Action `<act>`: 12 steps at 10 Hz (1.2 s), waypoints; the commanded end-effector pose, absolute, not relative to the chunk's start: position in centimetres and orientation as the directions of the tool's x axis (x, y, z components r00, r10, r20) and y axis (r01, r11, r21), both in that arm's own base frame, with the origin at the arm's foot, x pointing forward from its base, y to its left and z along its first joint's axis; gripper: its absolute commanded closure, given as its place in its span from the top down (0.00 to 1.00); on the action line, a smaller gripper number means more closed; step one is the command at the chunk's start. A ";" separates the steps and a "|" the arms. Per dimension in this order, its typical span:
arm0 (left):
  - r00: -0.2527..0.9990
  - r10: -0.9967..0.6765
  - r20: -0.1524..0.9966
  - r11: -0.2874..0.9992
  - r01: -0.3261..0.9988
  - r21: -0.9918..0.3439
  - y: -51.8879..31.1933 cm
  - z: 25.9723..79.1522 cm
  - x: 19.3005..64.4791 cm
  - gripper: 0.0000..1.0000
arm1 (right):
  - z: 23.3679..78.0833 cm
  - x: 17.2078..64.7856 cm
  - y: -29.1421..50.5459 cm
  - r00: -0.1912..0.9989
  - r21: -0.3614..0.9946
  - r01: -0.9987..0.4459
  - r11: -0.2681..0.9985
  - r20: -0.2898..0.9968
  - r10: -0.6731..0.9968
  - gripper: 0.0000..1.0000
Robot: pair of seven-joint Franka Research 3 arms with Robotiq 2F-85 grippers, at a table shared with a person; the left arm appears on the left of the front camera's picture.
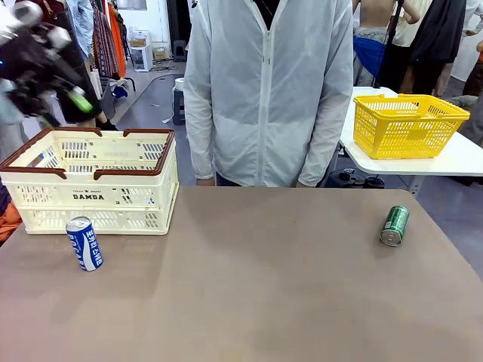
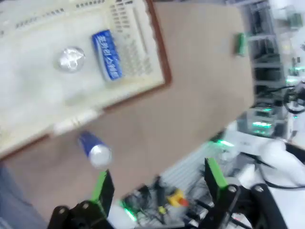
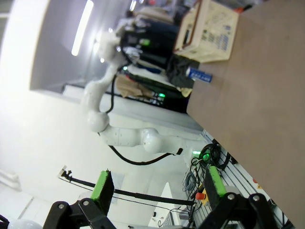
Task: Place the drinks into the Shopping basket.
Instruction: Pick up one drink and place it into the Shopping basket.
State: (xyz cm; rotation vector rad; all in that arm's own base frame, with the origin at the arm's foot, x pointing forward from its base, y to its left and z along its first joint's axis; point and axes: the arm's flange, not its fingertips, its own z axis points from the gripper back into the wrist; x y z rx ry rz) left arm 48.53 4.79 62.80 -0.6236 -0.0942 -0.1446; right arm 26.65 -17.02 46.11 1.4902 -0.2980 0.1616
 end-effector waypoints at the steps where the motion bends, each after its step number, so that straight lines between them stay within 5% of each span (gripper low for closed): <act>1: 0.995 -0.073 0.071 0.579 0.100 -0.809 14.2 61.5 47.5 1.00 | 46.6 26.8 -17.1 0.951 0.954 -0.292 0.071 0.297 -0.082 1.00; 6: 0.969 -0.057 0.241 0.092 0.245 -0.965 29.8 51.5 42.7 1.00 | 46.6 26.8 -17.1 0.951 0.954 -0.292 0.071 0.297 -0.082 1.00; 12: 0.982 -0.013 0.188 0.165 0.187 -0.968 28.6 50.7 41.8 1.00 | 46.6 26.8 -17.1 0.951 0.954 -0.292 0.071 0.297 -0.082 1.00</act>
